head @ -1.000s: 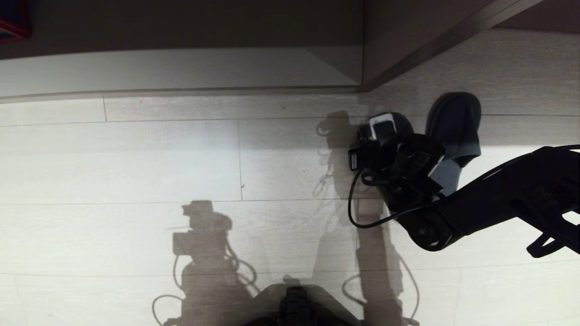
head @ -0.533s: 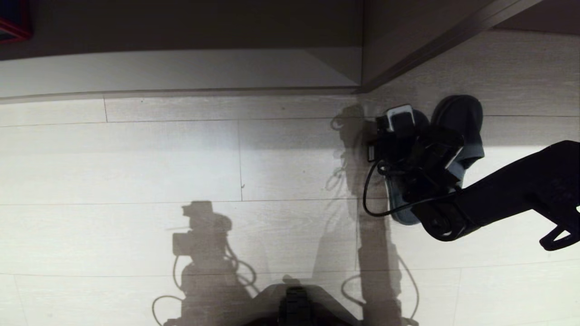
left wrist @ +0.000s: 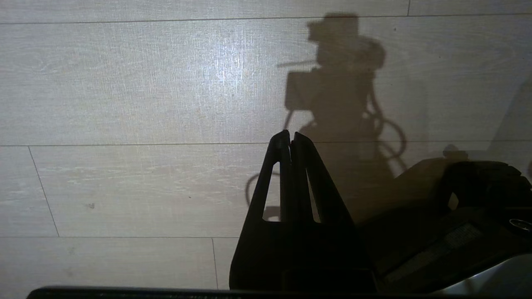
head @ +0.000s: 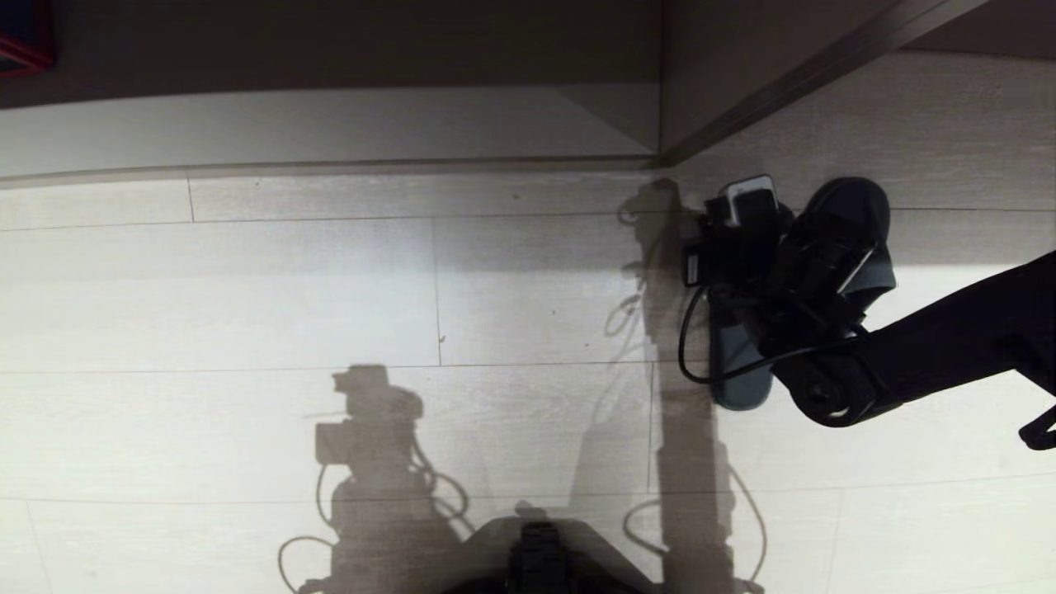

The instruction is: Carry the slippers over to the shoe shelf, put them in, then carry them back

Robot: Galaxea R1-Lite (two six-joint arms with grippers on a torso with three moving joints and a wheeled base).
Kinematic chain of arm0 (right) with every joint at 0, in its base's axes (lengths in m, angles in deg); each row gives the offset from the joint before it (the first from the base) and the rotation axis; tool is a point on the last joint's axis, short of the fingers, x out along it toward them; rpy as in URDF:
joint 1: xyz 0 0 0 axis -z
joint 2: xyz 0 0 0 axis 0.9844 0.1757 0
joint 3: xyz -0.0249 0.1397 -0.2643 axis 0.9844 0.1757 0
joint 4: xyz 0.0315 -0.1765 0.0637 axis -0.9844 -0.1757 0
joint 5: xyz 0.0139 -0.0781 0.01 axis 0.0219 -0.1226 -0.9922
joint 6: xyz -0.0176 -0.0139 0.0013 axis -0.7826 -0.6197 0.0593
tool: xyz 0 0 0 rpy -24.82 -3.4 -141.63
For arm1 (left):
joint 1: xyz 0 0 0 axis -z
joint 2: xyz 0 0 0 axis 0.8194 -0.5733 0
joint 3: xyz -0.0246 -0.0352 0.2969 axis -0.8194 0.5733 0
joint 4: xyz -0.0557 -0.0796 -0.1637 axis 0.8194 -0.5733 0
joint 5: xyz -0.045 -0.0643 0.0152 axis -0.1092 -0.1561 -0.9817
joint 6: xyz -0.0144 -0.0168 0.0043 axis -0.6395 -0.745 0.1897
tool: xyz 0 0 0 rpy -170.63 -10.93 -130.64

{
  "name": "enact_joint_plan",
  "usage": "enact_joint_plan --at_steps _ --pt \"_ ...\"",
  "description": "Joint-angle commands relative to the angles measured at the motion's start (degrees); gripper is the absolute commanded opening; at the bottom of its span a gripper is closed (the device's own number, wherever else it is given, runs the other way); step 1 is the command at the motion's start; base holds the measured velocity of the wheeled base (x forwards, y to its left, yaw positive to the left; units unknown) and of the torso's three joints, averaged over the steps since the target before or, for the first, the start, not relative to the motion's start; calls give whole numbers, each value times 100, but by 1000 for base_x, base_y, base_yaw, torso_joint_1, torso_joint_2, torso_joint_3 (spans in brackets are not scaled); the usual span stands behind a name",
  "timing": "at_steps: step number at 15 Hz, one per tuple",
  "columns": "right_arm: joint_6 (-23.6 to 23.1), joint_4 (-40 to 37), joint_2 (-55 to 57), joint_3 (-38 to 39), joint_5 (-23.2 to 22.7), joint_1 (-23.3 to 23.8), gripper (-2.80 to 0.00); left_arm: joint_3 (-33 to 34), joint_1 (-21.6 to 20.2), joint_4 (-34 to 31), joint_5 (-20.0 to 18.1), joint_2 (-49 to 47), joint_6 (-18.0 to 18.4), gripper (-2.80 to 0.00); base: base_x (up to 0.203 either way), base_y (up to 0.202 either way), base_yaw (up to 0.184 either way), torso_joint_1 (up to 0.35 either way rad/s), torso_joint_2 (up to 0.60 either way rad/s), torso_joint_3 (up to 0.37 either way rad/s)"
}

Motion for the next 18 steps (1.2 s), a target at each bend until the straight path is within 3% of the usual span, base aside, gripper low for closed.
enact_joint_plan --at_steps 1,7,11,18 --pt "64 96 -620 226 -133 -159 -280 0 -1 2 0 3 -5 -280 0 0 0 0 0 0" --pt "121 200 -2113 1828 -449 -597 -280 0 -6 2 0 -4 -5 -280 0 0 0 0 0 0" --pt "178 96 -3473 2711 -773 -646 -280 0 -1 2 0 3 -5 -280 0 0 0 0 0 0" --pt "976 -2059 -6747 3592 -1022 -388 -280 0 -6 2 0 -4 22 -280 0 0 0 0 0 0"
